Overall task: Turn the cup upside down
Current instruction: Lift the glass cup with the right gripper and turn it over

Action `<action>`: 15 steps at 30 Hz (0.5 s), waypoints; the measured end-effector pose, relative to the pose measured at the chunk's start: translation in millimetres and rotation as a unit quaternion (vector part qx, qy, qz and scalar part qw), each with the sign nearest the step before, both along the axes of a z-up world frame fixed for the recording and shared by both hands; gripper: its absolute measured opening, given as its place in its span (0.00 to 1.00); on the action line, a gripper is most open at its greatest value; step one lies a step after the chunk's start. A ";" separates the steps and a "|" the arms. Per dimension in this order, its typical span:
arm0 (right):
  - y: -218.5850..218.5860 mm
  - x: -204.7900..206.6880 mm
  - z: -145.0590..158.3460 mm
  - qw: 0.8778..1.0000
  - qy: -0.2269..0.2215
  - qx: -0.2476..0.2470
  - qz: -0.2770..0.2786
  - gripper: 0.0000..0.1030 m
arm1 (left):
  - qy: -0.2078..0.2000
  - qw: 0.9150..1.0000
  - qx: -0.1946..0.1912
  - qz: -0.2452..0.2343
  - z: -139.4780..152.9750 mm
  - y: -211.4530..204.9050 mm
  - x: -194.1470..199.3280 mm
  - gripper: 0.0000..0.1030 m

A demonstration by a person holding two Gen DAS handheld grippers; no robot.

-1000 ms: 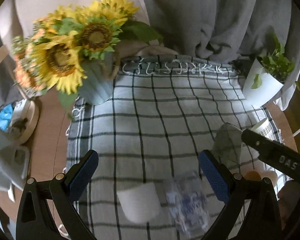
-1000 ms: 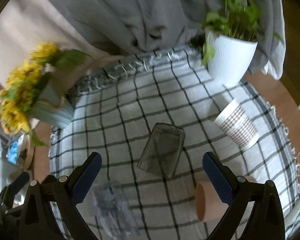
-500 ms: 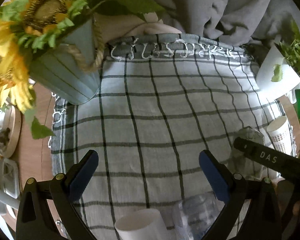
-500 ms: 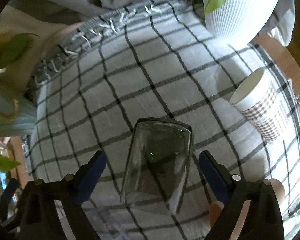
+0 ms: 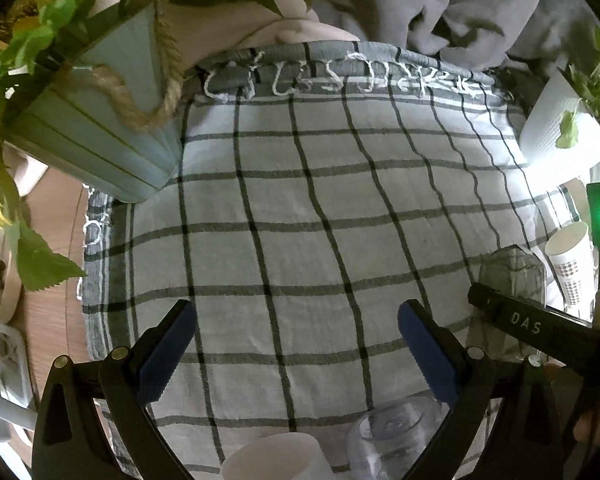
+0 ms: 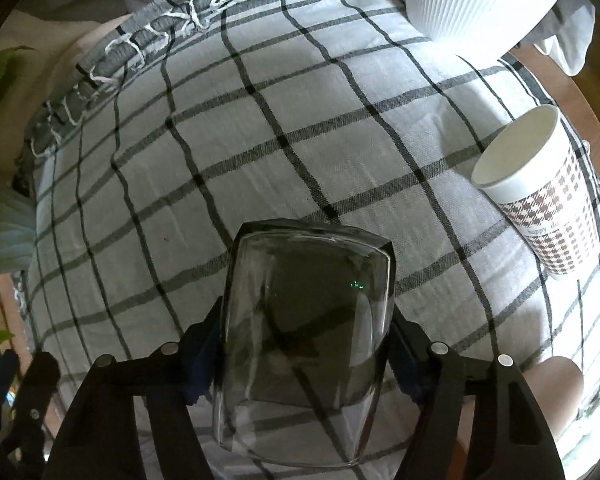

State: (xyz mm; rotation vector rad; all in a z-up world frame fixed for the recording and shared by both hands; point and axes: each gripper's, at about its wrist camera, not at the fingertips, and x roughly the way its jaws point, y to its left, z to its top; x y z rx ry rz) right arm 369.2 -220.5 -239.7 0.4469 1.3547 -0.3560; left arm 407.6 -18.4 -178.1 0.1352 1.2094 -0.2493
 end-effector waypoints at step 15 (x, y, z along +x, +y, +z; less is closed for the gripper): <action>-2.8 -22.6 38.6 0.998 -0.039 -0.019 0.038 0.66 | -0.015 1.000 -0.020 0.005 17.4 -0.4 -22.1 0.99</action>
